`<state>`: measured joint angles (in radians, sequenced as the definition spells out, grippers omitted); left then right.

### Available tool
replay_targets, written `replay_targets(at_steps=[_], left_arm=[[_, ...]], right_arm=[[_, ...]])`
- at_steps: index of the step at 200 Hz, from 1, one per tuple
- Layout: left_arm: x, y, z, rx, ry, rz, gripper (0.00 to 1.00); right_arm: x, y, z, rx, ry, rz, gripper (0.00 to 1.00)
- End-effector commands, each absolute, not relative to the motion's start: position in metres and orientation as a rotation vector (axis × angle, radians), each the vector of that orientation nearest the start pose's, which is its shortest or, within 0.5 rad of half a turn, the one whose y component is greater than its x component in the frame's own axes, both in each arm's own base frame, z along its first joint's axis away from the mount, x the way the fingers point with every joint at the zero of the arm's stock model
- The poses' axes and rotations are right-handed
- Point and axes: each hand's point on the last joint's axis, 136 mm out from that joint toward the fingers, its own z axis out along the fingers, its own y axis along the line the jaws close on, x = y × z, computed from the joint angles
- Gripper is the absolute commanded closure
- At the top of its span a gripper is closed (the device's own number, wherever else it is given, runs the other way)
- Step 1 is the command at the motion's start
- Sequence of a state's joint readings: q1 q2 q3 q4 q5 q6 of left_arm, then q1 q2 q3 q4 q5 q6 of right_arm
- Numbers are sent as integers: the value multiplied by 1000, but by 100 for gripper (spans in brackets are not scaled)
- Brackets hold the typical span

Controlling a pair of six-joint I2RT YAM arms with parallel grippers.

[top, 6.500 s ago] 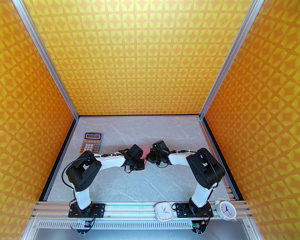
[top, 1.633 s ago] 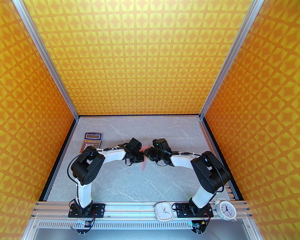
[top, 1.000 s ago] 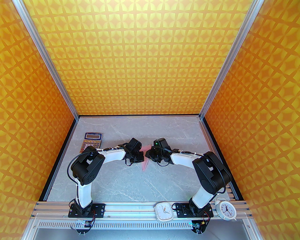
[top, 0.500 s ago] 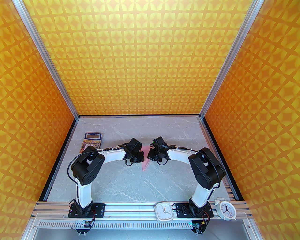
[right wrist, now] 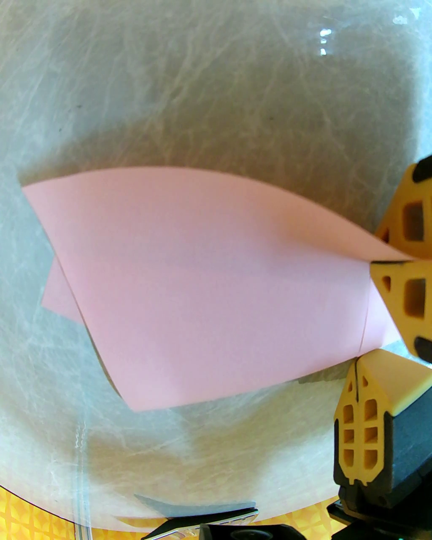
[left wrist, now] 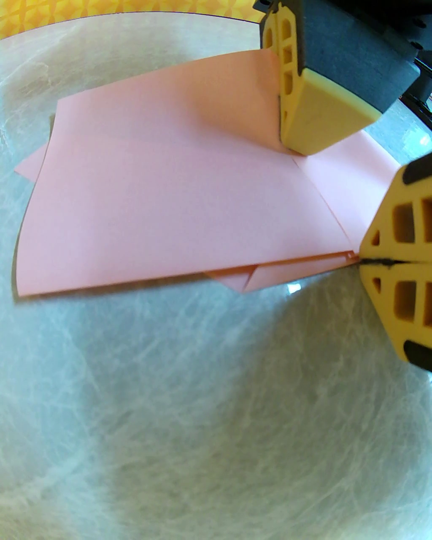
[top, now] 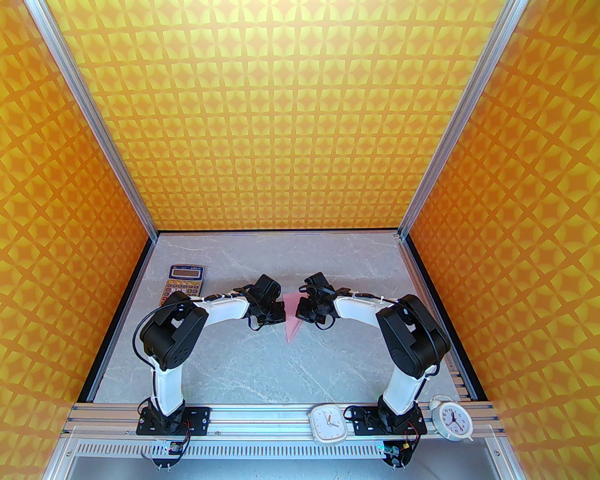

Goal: Fold a paper plane with a square sheet of paper (fold left side to right side)

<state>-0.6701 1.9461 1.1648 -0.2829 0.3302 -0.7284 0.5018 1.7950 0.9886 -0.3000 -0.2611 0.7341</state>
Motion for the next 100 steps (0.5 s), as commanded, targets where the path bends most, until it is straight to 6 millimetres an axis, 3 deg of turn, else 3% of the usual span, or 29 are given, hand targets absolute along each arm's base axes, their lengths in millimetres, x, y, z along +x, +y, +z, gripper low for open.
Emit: replay_targets(at_steps=[1,36,74,100], left_arm=[[321,-328,29,64,2832,-879,97],[326,-332,40,81,2796,-899,85],[326,-330,40,68,2803,-888,92],[328,-323,58,61,2762,-852,94]], right_arm=[[331,230,22,220,2821,677,100],[330,231,21,222,2821,680,100],[329,230,21,231,2821,680,100],[328,229,20,233,2822,676,100]])
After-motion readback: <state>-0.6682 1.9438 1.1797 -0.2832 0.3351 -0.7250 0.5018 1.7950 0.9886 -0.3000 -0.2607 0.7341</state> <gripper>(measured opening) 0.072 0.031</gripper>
